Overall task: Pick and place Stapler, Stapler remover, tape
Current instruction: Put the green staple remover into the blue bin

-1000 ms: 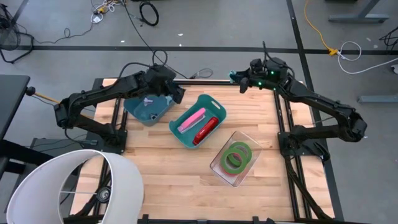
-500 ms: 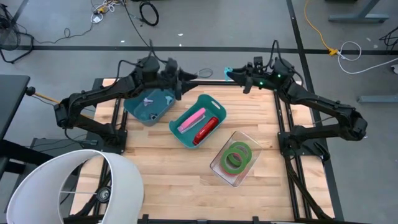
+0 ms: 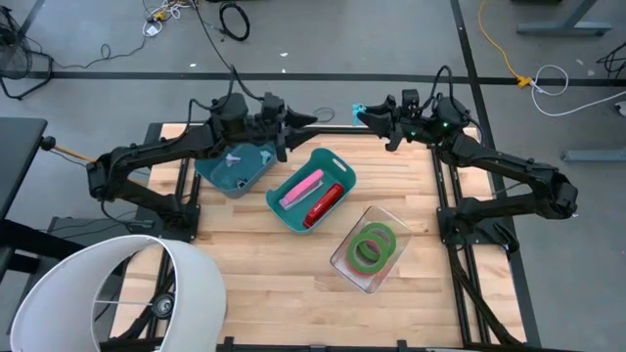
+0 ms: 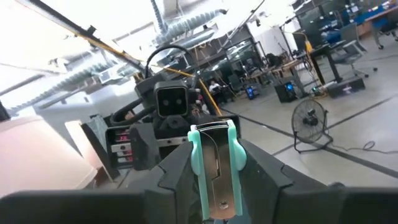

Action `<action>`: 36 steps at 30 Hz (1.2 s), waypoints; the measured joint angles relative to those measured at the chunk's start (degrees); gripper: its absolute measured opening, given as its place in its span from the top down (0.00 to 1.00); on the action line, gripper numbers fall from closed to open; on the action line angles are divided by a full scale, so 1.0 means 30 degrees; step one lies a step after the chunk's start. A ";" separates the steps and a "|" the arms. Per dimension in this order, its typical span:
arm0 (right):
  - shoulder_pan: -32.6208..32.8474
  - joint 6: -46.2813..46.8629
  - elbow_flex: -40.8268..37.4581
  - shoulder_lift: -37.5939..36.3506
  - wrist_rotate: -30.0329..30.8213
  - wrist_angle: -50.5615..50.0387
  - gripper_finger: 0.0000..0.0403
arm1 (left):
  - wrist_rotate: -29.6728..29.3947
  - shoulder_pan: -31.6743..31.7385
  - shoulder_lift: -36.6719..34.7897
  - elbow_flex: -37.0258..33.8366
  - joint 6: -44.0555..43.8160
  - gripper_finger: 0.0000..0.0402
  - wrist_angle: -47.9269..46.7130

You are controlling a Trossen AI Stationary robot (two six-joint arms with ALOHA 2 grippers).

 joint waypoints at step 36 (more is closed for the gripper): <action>0.2894 -0.1570 0.0000 0.0193 -0.0524 -0.1044 0.71 | -0.0939 -0.2041 0.3793 -0.0019 -0.0867 0.37 0.4246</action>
